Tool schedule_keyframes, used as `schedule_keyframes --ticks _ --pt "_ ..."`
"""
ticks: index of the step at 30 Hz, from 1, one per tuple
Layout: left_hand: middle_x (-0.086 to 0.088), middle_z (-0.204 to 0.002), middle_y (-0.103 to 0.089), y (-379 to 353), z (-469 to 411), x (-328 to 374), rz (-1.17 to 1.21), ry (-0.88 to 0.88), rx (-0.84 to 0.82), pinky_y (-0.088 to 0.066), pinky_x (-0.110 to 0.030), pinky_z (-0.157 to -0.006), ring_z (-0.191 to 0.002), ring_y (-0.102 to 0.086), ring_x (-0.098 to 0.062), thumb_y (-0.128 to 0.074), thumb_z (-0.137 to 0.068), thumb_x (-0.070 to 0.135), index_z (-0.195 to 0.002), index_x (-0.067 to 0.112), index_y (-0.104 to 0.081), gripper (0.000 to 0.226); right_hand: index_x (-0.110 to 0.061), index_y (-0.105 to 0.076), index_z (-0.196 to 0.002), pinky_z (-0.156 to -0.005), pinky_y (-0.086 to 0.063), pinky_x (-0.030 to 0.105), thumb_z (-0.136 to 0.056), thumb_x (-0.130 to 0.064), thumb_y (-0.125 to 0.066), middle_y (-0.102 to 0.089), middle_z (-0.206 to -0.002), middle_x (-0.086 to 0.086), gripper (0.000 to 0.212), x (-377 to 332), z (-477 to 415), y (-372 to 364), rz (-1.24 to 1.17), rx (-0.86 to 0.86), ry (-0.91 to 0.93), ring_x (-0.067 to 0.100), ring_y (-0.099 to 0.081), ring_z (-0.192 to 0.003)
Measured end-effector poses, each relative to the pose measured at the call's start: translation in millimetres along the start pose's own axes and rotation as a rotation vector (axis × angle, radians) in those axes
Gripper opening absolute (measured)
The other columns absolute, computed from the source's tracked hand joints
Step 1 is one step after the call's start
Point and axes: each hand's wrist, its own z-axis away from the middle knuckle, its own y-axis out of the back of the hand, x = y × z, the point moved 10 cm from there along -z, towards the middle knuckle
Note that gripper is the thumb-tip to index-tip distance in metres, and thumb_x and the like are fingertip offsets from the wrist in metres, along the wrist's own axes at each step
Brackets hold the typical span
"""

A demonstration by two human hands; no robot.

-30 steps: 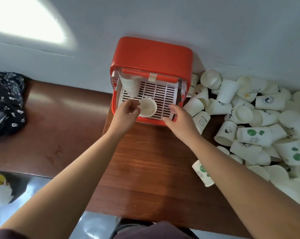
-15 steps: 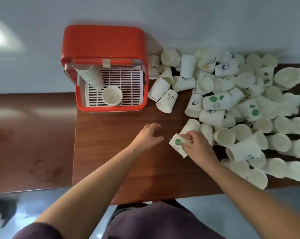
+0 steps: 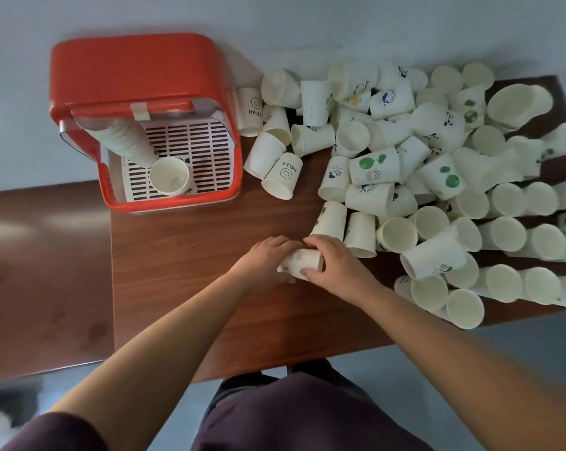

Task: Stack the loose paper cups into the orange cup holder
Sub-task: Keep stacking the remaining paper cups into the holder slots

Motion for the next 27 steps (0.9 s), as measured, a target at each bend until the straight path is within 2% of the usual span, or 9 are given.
schedule_keyframes --ticks 3,5,8,13,19,21,23,25,27 --pt "0.002 -0.126 -0.055 18 15 -36 0.262 0.192 0.071 -0.040 -0.028 -0.101 -0.121 -0.052 -0.019 -0.085 -0.073 0.027 -0.136 0.018 -0.051 0.072 -0.018 -0.056 -0.130 -0.105 -0.041 0.029 -0.091 -0.019 -0.062 -0.056 -0.127 -0.004 0.040 -2 -13 39 -0.081 0.142 0.022 0.008 -0.050 -0.118" --pt "0.001 -0.120 -0.056 34 30 -62 0.389 0.324 0.192 -0.044 -0.030 -0.092 -0.113 -0.055 -0.019 -0.085 -0.072 0.025 -0.131 0.015 -0.050 0.069 -0.015 -0.056 -0.132 -0.110 -0.037 0.033 -0.087 0.000 -0.053 -0.054 -0.134 0.000 0.047 -1 -23 51 -0.014 0.115 0.048 0.014 -0.047 -0.126" --pt "0.003 -0.119 -0.058 43 46 -81 0.549 0.433 0.286 -0.042 -0.026 -0.085 -0.108 -0.057 -0.015 -0.083 -0.077 0.021 -0.134 0.019 -0.044 0.069 -0.015 -0.050 -0.140 -0.114 -0.030 0.033 -0.083 0.010 -0.050 -0.047 -0.143 0.003 0.063 0 -36 43 0.261 -0.043 0.146 0.019 -0.037 -0.136" --pt "0.008 -0.119 -0.060 48 57 -78 0.809 0.417 0.407 -0.050 -0.025 -0.089 -0.109 -0.059 -0.009 -0.083 -0.078 0.022 -0.139 0.031 -0.035 0.077 -0.021 -0.041 -0.147 -0.109 -0.033 0.037 -0.087 0.001 -0.057 -0.044 -0.144 0.007 0.066 -6 -55 29 0.687 -0.098 0.251 0.026 -0.036 -0.135" --pt "0.002 -0.123 -0.062 43 63 -80 1.032 0.401 0.432 -0.052 -0.034 -0.099 -0.118 -0.060 -0.017 -0.084 -0.067 0.027 -0.137 0.031 -0.042 0.081 -0.024 -0.042 -0.145 -0.105 -0.032 0.037 -0.094 -0.010 -0.054 -0.048 -0.140 0.003 0.054 -18 -63 10 0.856 -0.151 0.328 0.025 -0.039 -0.132" --pt "-0.004 -0.126 -0.061 42 69 -90 1.121 0.413 0.439 -0.051 -0.042 -0.102 -0.120 -0.059 -0.023 -0.087 -0.064 0.028 -0.139 0.027 -0.040 0.088 -0.021 -0.045 -0.143 -0.105 -0.035 0.038 -0.098 -0.015 -0.051 -0.050 -0.138 0.004 0.046 -18 -65 9 0.771 -0.145 0.292 0.025 -0.041 -0.129" --pt "-0.010 -0.129 -0.057 43 76 -98 1.177 0.426 0.441 -0.051 -0.049 -0.102 -0.122 -0.058 -0.030 -0.088 -0.060 0.029 -0.139 0.025 -0.036 0.095 -0.017 -0.047 -0.142 -0.108 -0.034 0.038 -0.099 -0.012 -0.047 -0.050 -0.141 0.006 0.044 -23 -67 19 0.497 -0.095 0.193 0.025 -0.041 -0.131" --pt "-0.013 -0.129 -0.054 45 81 -103 1.206 0.435 0.438 -0.051 -0.051 -0.101 -0.123 -0.056 -0.034 -0.087 -0.057 0.027 -0.139 0.024 -0.033 0.099 -0.016 -0.044 -0.145 -0.112 -0.031 0.033 -0.094 -0.004 -0.046 -0.044 -0.147 0.007 0.052 -24 -69 31 0.250 -0.071 0.071 0.022 -0.038 -0.136" --pt "-0.014 -0.130 -0.052 45 85 -105 1.231 0.433 0.428 -0.052 -0.048 -0.099 -0.122 -0.056 -0.034 -0.086 -0.057 0.025 -0.140 0.026 -0.030 0.100 -0.020 -0.034 -0.151 -0.113 -0.027 0.032 -0.088 -0.006 -0.053 -0.035 -0.154 0.005 0.067 -25 -66 26 0.242 -0.197 0.008 0.022 -0.031 -0.141"
